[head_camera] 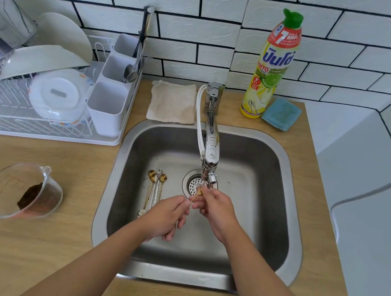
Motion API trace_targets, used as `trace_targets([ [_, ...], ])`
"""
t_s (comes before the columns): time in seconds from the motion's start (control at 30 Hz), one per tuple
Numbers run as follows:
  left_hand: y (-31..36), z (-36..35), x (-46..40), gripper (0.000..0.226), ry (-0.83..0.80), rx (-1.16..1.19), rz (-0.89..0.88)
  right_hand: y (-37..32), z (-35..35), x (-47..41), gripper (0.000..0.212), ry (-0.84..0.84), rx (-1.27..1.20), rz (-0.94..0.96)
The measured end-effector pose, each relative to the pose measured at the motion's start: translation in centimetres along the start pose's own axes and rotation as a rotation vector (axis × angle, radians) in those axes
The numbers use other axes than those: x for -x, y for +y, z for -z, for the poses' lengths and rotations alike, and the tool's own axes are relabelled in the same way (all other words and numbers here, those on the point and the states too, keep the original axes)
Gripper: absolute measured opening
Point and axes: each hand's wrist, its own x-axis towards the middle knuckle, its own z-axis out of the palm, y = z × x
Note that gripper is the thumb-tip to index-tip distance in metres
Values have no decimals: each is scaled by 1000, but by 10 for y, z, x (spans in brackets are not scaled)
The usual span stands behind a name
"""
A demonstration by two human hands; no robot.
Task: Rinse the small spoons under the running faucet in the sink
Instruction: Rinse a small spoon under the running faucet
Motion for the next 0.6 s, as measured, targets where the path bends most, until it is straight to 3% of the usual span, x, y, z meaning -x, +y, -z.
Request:
trace_targets([
  [0.1, -6, -1, 0, 32, 29, -32, -7, 1, -1, 4, 34, -57, 192, 79],
  [0.2, -8, -4, 2, 32, 29, -57, -24, -4, -2, 0, 6, 14, 185, 117],
  [0.3, -6, -5, 2, 32, 57, -38, -32, -7, -4, -3, 20, 28, 105, 71],
  [0.43, -7, -4, 2, 34, 84, -6, -9, -3, -3, 2, 13, -81, 225, 124],
  [0.5, -8, -4, 2, 34, 70, -12, -16, -4, -2, 0, 5, -23, 205, 117],
  [0.6, -7, -5, 2, 34, 57, -4, -25, -5, 0, -2, 21, 15, 145, 94],
])
